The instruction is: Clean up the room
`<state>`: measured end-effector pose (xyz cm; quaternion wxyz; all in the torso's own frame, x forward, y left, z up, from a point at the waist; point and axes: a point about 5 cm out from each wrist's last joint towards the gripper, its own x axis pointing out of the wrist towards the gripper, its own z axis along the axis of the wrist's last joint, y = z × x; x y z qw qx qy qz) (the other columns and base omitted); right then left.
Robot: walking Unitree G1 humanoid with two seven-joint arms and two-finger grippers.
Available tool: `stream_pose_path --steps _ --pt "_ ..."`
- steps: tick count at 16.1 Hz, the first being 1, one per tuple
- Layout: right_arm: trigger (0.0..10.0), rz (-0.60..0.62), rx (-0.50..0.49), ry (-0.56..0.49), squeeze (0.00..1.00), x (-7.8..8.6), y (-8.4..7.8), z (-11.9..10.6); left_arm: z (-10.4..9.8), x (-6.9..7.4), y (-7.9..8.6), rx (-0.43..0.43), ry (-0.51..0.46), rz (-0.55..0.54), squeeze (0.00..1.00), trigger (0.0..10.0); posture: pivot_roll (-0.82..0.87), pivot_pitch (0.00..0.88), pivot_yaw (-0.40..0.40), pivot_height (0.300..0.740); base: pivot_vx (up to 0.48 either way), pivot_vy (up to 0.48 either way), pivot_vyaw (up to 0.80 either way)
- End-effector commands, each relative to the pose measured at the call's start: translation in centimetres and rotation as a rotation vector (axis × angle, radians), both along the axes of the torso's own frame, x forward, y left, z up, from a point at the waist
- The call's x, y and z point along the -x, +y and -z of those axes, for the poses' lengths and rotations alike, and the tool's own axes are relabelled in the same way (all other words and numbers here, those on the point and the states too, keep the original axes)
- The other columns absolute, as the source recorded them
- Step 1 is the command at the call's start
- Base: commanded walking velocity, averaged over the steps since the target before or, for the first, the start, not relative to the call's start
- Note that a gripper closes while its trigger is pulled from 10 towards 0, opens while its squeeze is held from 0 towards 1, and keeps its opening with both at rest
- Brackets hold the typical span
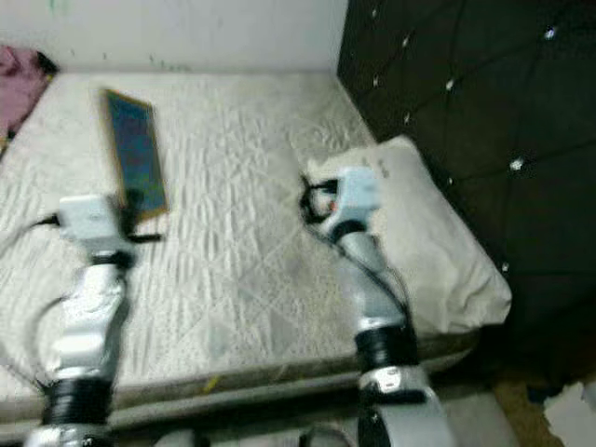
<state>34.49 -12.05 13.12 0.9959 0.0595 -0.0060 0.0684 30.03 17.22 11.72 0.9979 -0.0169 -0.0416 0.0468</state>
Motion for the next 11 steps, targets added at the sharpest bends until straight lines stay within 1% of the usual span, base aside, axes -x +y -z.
stream_pose_path --steps 1,4,6,7,11 --pt "10.0 0.001 -0.003 -0.010 0.00 -0.01 0.01 -0.21 -0.97 -0.13 0.10 -0.012 -0.043 -0.001 0.00 10.0 -0.09 0.000 -0.041 0.740 0.000 0.000 0.00" --pt "10.0 0.002 0.000 -0.009 0.00 -0.05 -0.02 -0.19 -1.12 -0.15 0.58 -0.007 -0.050 -0.009 0.00 10.0 -0.09 0.000 -0.042 0.740 0.000 0.000 0.00" --pt "10.0 -0.001 0.018 -0.012 0.00 -0.06 0.00 -0.21 -1.27 -0.17 0.62 -0.029 -0.053 -0.010 0.00 10.0 -0.09 0.000 -0.043 0.740 0.000 0.000 0.00" --pt "10.0 -0.002 0.018 -0.011 0.00 -0.06 0.02 -0.20 -1.30 -0.16 0.58 -0.023 -0.055 -0.003 0.00 10.0 -0.09 0.000 -0.044 0.740 0.000 0.000 0.00" --pt "10.0 0.001 0.021 -0.009 0.00 -0.03 -0.03 -0.17 -1.34 -0.14 0.46 -0.010 -0.060 0.009 0.00 10.0 -0.10 0.000 -0.044 0.740 0.000 -0.398 0.00"
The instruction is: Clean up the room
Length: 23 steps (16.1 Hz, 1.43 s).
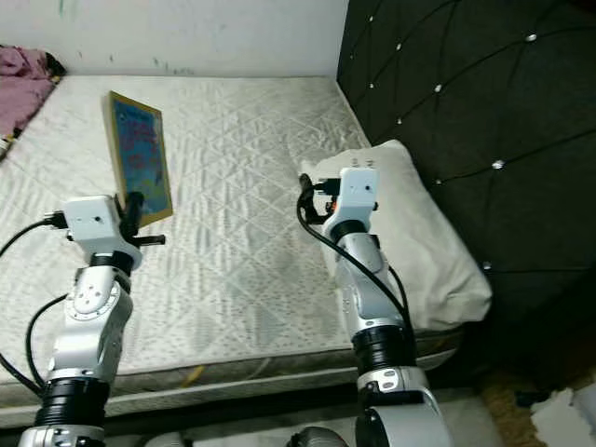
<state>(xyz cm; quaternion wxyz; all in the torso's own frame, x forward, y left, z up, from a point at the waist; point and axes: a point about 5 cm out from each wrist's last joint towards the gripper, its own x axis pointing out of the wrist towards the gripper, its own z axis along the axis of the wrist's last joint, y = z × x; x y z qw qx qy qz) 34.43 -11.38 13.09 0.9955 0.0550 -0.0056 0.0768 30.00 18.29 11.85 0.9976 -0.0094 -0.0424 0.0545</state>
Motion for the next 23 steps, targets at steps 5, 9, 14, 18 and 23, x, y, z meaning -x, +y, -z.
stream_pose_path --steps 5,9,14,18,23 --pt "10.0 0.019 0.012 -0.007 0.00 -0.1 -0.7 -0.1 -1.3 -0.2 -0.7 0.007 -0.060 0.030 0.00 10.0 -0.10 0.000 -0.044 0.740 0.000 -0.428 0.00" --pt "10.0 0.018 0.010 -0.005 0.00 0.0 -0.7 0.0 -1.2 -0.1 -0.8 0.019 -0.060 -0.001 0.00 10.0 -0.09 0.000 -0.043 0.740 0.000 -0.214 0.00" --pt "10.0 0.011 0.002 0.020 0.00 0.2 -0.2 1.1 0.3 0.0 -1.1 0.136 0.014 0.036 0.00 10.0 -0.10 0.000 -0.024 0.740 0.000 0.000 0.00" --pt "10.0 0.012 -0.004 0.010 0.00 0.0 -0.2 0.8 -0.3 -0.3 -1.3 0.113 -0.017 0.040 0.00 10.0 -0.09 0.000 -0.036 0.740 0.000 0.000 0.00" --pt "10.0 0.001 0.006 0.015 0.00 -0.1 -0.1 0.9 -0.1 0.2 -1.2 0.092 -0.001 0.034 0.00 10.0 -0.08 0.000 -0.045 0.740 0.000 0.000 0.00"
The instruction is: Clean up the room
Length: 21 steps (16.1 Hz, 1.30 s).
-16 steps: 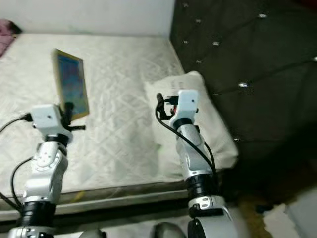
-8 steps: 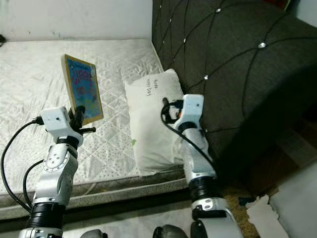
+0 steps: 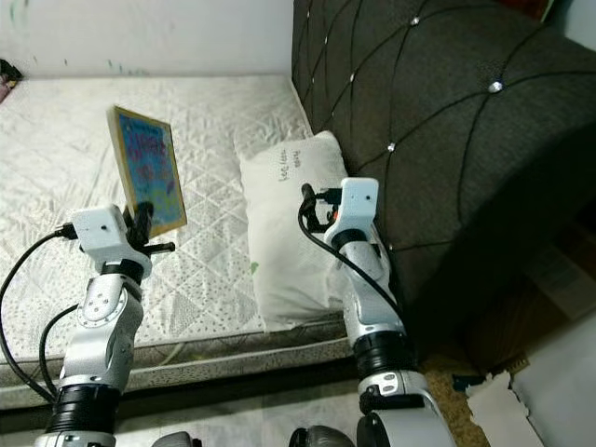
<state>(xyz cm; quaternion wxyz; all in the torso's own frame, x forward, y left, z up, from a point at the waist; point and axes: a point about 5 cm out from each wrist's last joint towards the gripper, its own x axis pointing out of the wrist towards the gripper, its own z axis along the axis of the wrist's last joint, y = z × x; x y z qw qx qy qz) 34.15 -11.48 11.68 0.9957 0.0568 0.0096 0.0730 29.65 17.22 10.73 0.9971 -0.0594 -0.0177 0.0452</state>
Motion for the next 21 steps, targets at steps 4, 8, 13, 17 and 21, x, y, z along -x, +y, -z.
stream_pose_path --steps 4,8,13,17,21 --pt "10.0 -0.013 -0.003 -0.013 0.00 -0.35 0.16 -0.64 -1.50 0.08 0.05 -0.002 -0.070 0.010 0.00 10.0 -0.08 0.000 -0.050 0.740 0.000 0.000 0.00" --pt "10.0 -0.019 0.009 -0.009 0.00 -0.26 0.06 -0.53 -1.40 0.13 -0.11 0.024 -0.051 0.017 0.00 10.0 -0.09 0.000 -0.057 0.740 0.000 0.189 0.00" --pt "10.0 -0.019 0.017 -0.005 0.00 -0.18 -0.12 -0.43 -1.60 0.19 -0.18 0.019 -0.064 0.017 0.00 10.0 -0.09 0.000 -0.059 0.740 0.000 0.255 0.00" --pt "10.0 -0.020 0.016 0.000 0.00 -0.13 -0.24 -0.41 -1.62 0.21 0.07 0.032 -0.066 -0.001 0.00 10.0 -0.09 0.000 -0.060 0.740 0.000 0.000 0.00" --pt "10.0 -0.040 0.015 0.009 0.00 -0.03 0.03 -0.25 -1.65 0.30 0.16 0.034 -0.065 -0.004 0.00 10.0 -0.09 0.000 -0.063 0.740 0.000 0.000 0.00"
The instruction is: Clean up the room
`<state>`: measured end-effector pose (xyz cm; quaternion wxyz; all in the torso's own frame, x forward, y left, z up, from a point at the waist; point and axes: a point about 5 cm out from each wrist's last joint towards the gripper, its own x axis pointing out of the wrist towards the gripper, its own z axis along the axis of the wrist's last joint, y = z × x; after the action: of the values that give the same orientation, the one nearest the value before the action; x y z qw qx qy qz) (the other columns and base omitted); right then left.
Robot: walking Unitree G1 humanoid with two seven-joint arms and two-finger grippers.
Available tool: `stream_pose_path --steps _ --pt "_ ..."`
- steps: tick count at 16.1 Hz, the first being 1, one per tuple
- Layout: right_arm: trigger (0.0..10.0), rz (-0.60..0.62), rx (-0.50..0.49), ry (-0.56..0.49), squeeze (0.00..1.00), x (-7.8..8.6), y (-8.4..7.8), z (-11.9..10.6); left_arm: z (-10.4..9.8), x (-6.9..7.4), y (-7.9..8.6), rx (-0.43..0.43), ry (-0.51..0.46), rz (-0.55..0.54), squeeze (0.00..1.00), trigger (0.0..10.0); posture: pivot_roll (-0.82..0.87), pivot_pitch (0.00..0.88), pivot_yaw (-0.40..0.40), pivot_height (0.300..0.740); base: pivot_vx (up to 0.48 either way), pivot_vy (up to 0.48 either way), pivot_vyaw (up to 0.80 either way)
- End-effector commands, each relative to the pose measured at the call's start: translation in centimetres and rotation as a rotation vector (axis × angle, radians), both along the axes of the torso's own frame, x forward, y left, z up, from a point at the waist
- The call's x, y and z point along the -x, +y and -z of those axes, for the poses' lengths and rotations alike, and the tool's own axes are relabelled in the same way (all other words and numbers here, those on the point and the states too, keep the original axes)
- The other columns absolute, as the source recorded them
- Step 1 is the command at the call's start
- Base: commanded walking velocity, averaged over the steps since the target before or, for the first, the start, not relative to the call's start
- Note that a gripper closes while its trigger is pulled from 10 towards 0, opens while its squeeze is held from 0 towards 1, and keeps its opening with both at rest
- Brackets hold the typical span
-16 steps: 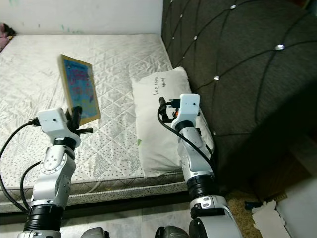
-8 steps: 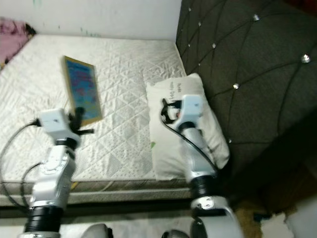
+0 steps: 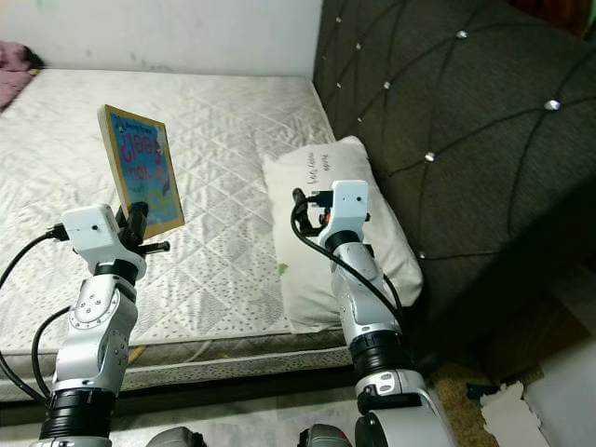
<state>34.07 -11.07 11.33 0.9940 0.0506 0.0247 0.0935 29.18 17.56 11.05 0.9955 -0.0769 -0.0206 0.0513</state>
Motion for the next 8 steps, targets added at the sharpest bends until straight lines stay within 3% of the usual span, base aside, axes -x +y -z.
stream_pose_path --steps 1,5,8 --pt "10.0 0.002 0.000 -0.019 0.00 -0.09 -0.38 -0.62 -1.33 -0.14 -0.19 -0.002 -0.058 0.009 0.00 10.0 -0.09 0.000 -0.063 0.740 0.000 0.000 0.00" --pt "10.0 -0.003 -0.002 -0.020 0.00 0.01 -0.38 -0.60 -1.22 -0.08 -0.14 0.009 -0.051 0.006 0.00 10.0 -0.09 0.000 -0.062 0.740 0.000 0.000 0.00" --pt "10.0 -0.006 -0.002 -0.019 0.00 0.06 -0.36 -0.56 -1.18 -0.08 -0.15 0.012 -0.048 0.006 0.00 10.0 -0.09 0.000 -0.062 0.696 0.000 0.000 0.00"
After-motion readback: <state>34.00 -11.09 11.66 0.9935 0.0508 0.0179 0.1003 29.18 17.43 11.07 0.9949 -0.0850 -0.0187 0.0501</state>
